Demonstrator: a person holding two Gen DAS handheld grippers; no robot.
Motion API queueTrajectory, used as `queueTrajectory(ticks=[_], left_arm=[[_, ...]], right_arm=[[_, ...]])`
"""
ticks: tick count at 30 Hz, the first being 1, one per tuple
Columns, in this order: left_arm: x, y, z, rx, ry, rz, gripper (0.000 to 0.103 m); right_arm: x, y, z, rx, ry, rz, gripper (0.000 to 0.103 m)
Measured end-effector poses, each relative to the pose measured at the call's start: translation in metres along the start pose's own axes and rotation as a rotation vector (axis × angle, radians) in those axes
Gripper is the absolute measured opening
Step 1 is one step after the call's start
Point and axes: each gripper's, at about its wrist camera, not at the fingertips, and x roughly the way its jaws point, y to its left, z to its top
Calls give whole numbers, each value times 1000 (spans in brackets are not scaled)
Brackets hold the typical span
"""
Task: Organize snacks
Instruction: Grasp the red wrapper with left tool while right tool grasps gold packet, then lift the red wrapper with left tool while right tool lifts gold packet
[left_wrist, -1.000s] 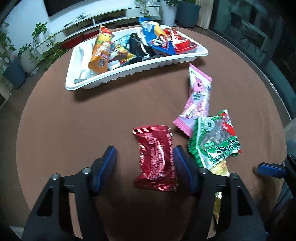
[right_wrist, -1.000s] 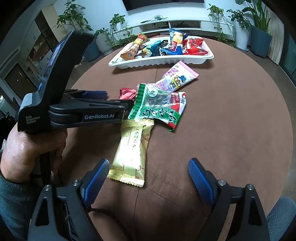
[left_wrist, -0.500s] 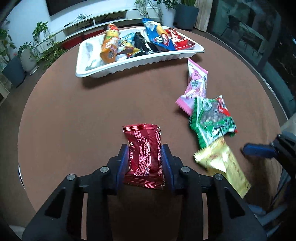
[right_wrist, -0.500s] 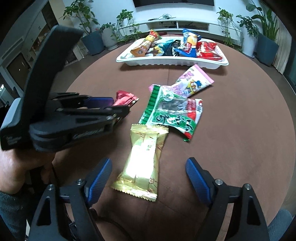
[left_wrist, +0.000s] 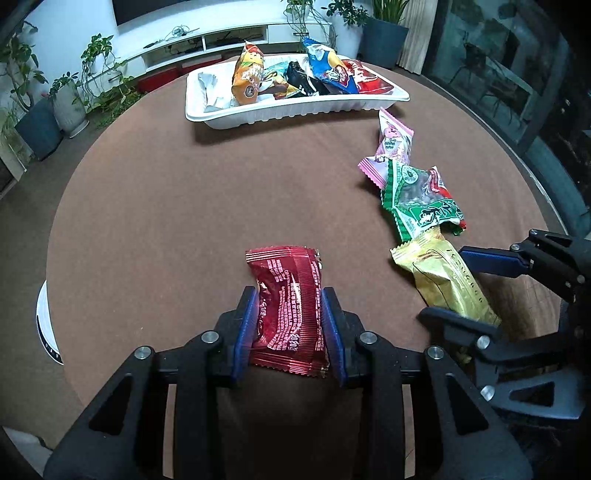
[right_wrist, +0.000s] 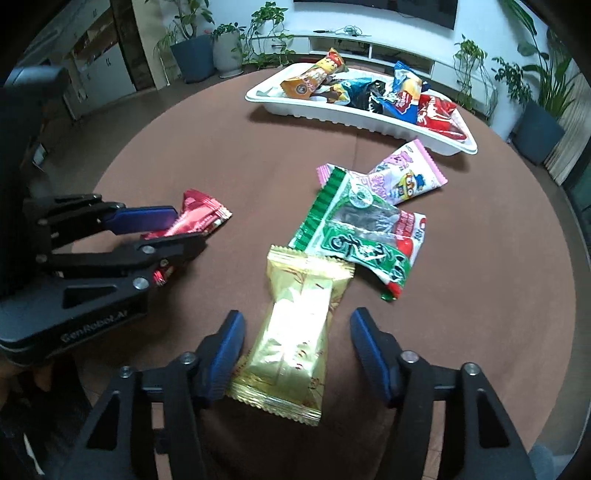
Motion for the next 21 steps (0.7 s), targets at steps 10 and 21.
queueTrajectory(ticks=[10,21], left_arm=[[-2,-11,-3,10,-2,2,32],[-3,-18,-3,20,-1,-1,31]], right_arm=[[-7,0,-7,-40,19,2,33],[-10,1,-12,-60,21,40,33]])
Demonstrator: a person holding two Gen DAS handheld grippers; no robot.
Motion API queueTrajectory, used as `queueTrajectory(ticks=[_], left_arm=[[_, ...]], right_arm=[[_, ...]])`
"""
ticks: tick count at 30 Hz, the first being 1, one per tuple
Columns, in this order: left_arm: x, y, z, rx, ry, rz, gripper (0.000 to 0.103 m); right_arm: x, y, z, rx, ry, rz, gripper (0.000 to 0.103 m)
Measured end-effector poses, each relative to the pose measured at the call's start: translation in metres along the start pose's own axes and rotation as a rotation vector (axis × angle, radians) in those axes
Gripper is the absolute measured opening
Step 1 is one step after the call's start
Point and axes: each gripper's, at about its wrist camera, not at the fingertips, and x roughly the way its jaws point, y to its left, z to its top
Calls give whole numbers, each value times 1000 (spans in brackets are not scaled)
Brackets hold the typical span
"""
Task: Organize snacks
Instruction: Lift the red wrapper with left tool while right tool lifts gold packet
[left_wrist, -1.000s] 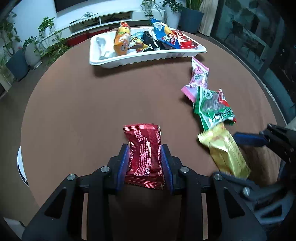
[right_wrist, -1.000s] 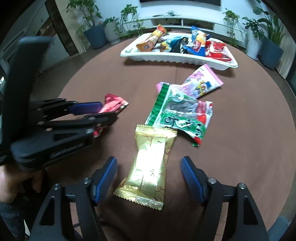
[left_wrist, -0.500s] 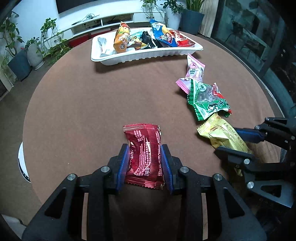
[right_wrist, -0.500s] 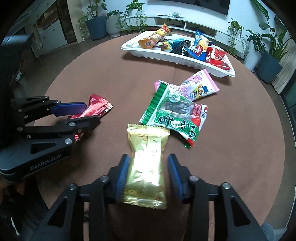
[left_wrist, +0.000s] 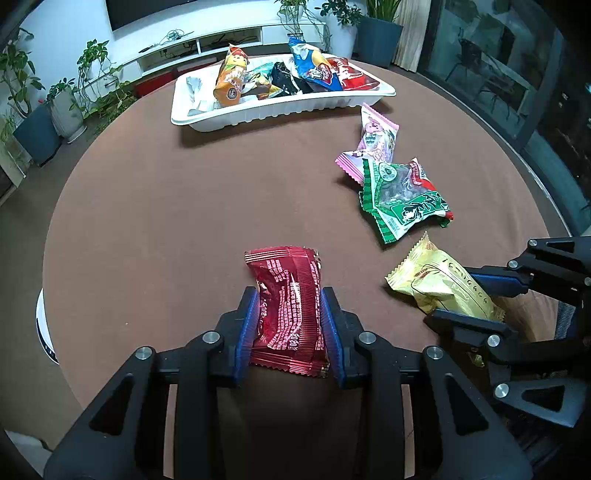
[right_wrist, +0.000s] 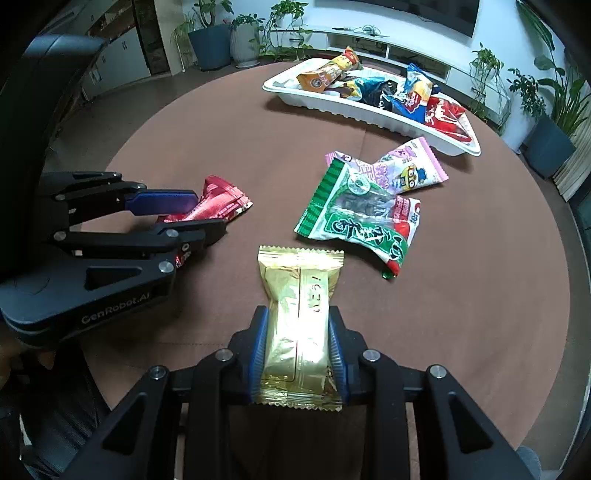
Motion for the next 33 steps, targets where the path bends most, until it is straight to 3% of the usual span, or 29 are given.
queueTrajectory(ticks=[10,24,33], left_arm=[[-5,-1,-1,-12,-18,-33,22],[-14,10,1,-72,-48,-89,17],[-31,33,17,-137,-97,-125,17]], right_arm=[[-11,-14,-9,69,-24,64,33],[-30,-28,-6,140,-80,133,33],[-46,-65,2,227,-131,148,33]])
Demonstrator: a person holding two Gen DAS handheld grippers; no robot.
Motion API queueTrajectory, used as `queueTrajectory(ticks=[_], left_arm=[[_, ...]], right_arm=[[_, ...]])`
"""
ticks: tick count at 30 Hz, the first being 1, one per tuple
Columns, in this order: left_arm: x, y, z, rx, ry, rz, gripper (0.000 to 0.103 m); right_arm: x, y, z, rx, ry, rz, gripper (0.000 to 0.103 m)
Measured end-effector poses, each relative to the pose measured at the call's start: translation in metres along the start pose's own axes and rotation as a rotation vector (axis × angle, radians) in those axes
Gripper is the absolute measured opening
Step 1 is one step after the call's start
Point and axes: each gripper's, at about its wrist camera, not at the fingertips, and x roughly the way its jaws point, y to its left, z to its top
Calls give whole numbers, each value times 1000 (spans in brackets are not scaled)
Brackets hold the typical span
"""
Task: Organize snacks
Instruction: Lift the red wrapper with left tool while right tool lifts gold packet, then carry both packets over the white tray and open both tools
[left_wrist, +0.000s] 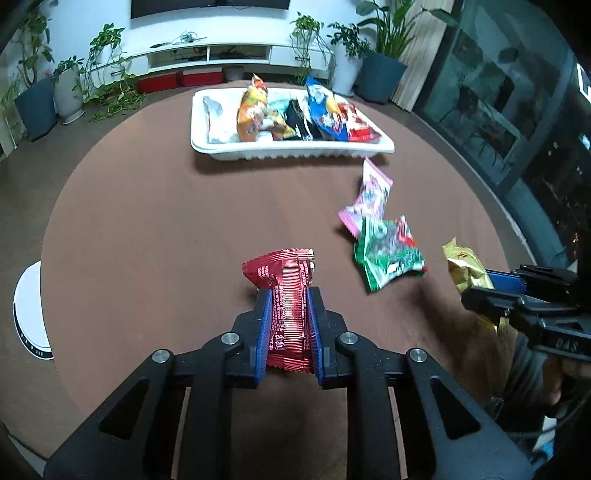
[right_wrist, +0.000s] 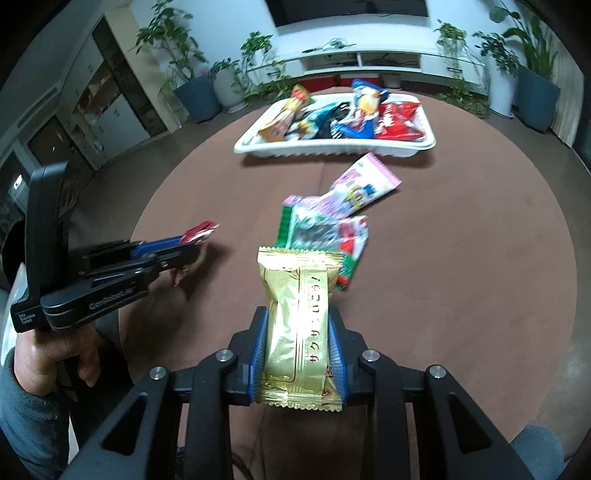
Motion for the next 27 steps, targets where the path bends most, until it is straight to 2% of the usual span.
queueTrajectory(ticks=[7,14,21,27], left_arm=[[-21,12,40,-20,-70,-9,17],[-36,23,108,-15,-148,5,17],[-21,36,172,-12,-174,21,17],[10,42,219,13,-157,52,17]], right_arm=[[-16,-33,33,57,-62,-13,33],[-33,-52,88,55,-142,-43,33],[-29,-56,155,46,-187,-21,33],[4,-41,209,25,-177,25,33]])
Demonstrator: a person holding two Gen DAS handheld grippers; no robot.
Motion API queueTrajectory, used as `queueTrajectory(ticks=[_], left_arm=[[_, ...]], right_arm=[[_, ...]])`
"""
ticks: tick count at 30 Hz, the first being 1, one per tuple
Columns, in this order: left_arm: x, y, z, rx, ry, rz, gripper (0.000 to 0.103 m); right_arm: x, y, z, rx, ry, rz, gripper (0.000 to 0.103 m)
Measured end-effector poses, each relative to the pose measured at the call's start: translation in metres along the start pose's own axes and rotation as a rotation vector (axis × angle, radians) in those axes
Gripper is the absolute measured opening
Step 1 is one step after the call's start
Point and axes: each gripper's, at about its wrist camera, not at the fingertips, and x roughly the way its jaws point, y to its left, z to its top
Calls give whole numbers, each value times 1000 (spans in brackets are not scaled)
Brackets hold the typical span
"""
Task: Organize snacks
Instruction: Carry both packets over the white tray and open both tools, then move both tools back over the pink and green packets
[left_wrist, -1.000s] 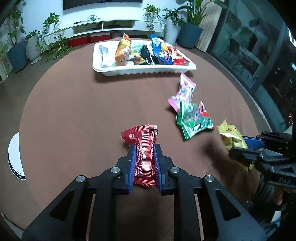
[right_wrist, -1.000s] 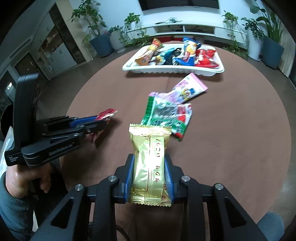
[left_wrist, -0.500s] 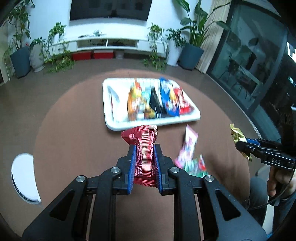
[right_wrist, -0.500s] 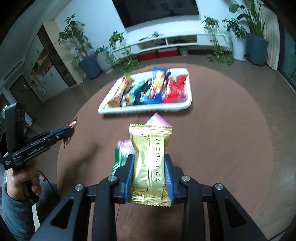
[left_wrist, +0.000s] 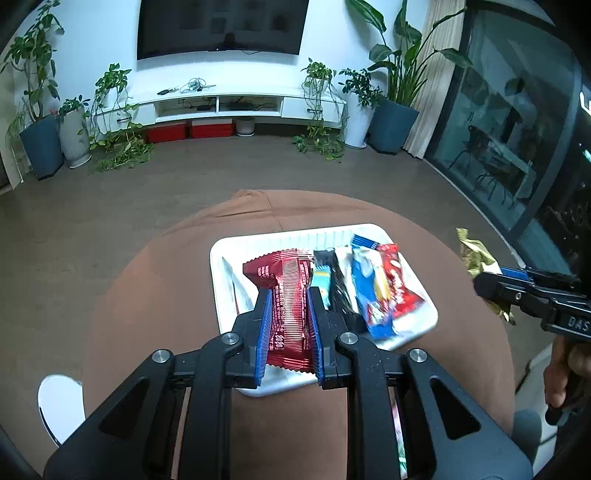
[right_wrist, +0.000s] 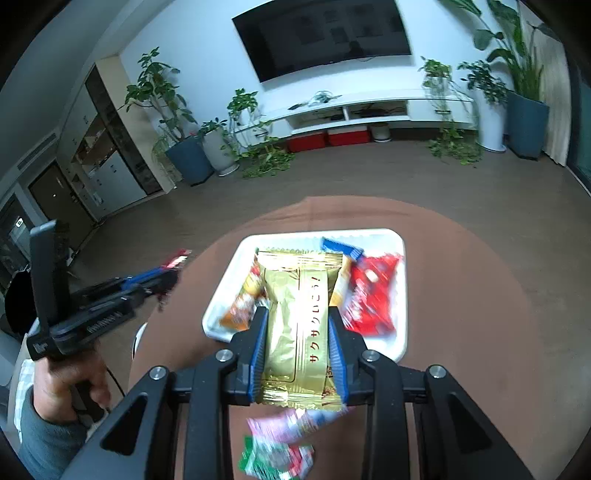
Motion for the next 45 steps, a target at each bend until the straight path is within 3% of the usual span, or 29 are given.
queueTrajectory(ticks=[5,12,22,29,33,35,45], left_arm=[[40,3,10,16,33,10,17],[91,1,9,21,63,7,17],[140,-1,4,24,87,30,19],[145,1,2,27,84,27,19],[149,3,4,24,79,33,31],[148,4,6,18,75,36,46],[142,5,9,12,52,35,51]], right_arm=[[49,10,27,-5,39,4,33],[114,9,33,-2,121,-40,33],[157,-5,30,16,175,-105,33],[172,-9,32,21,195,-120,33],[178,-10,30,20,206,-116,33],[179,-9,31,17,205,-120,34],[172,-9,34,12,182,-128,44]])
